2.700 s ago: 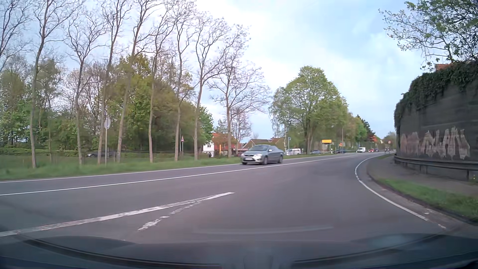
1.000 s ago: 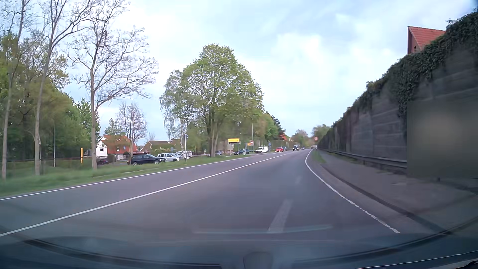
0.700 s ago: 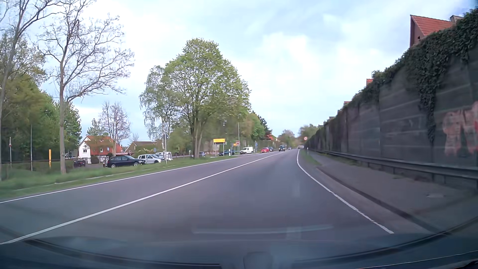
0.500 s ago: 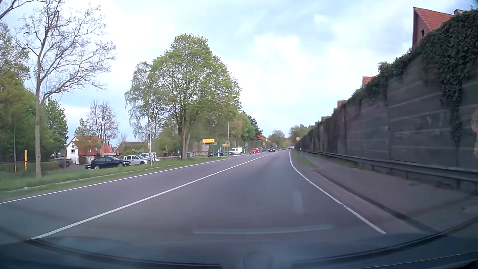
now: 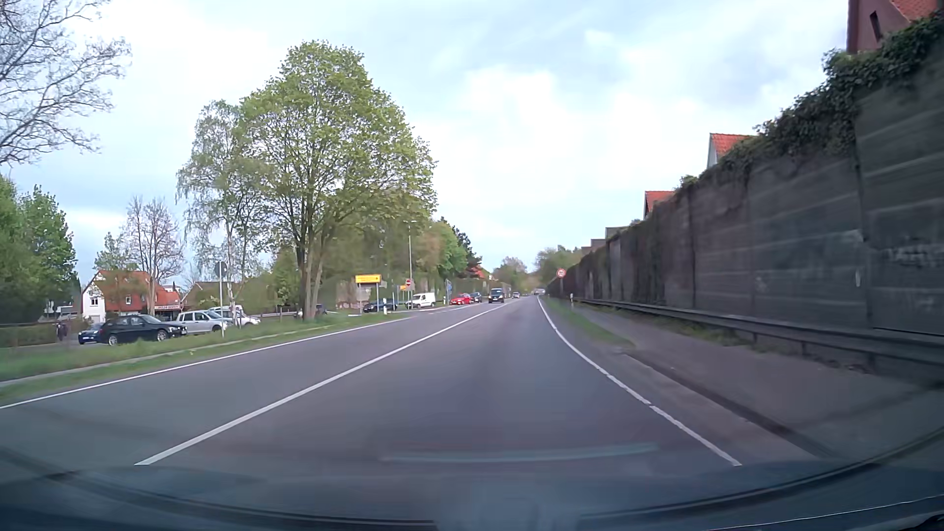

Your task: Follow the waypoints while adhering to traffic rules and regulations

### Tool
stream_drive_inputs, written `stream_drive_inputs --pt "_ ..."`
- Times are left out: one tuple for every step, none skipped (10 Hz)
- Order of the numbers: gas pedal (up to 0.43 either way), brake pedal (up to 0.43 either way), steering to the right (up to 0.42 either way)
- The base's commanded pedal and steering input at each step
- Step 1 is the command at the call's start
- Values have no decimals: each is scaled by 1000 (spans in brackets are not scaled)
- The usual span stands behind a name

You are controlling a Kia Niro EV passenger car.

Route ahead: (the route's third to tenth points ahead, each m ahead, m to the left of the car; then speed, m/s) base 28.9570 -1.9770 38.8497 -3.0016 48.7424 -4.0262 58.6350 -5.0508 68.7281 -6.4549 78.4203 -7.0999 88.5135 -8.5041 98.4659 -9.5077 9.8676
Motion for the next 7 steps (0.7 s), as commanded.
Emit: stream_drive_inputs --pt "197 0 49" --pt "197 0 40" --pt "197 0 31" --pt "209 0 19" --pt "209 0 12" --pt "220 0 11" --pt "220 0 11"
